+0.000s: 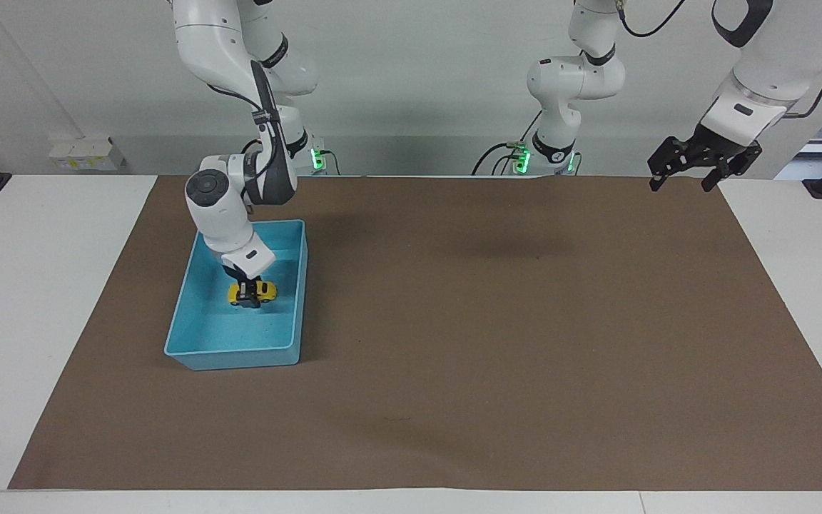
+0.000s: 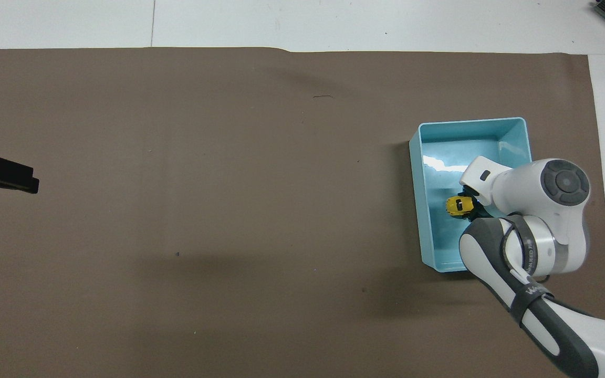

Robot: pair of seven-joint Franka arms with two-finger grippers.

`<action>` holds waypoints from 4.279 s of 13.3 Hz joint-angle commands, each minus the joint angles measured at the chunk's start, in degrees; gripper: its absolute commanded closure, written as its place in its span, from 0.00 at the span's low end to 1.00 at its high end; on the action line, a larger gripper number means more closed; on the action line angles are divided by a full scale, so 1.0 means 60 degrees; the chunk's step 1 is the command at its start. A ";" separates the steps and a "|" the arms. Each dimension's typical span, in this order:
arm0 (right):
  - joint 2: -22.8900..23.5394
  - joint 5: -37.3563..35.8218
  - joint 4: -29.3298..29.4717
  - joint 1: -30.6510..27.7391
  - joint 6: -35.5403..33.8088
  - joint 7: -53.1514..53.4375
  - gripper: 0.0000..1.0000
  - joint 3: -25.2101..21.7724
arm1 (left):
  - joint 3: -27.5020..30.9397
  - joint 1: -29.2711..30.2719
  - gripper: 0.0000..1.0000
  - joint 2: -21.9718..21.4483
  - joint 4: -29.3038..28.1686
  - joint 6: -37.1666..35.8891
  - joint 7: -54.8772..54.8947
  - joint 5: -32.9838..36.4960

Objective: Wind up and store yellow beetle car

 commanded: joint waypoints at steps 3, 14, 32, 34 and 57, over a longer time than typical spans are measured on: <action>-0.0604 0.0378 0.1546 -0.0045 -0.2619 0.1185 0.00 0.0307 | -0.0114 0.0167 0.00 -0.0156 -0.0150 -0.0076 0.0098 -0.0026; -0.1866 0.1579 0.4404 -0.0046 -0.6709 0.9203 0.00 0.0439 | -0.0114 0.0167 0.00 -0.0141 -0.0164 -0.0076 0.0098 -0.0026; -0.1779 0.1126 0.6777 -0.0031 -0.9230 1.6686 0.00 0.0454 | -0.0114 0.0167 0.00 -0.0141 -0.0164 -0.0076 0.0098 -0.0026; -0.1764 0.1112 0.6777 -0.0075 -0.9230 1.6686 0.00 0.0440 | -0.0114 0.0167 0.00 -0.0155 -0.0164 -0.0076 0.0098 -0.0011; -0.1647 0.0716 0.7276 -0.0119 -0.9157 1.6613 0.00 0.0103 | -0.0114 0.0167 0.00 -0.0141 -0.0150 -0.0076 0.0098 -0.0026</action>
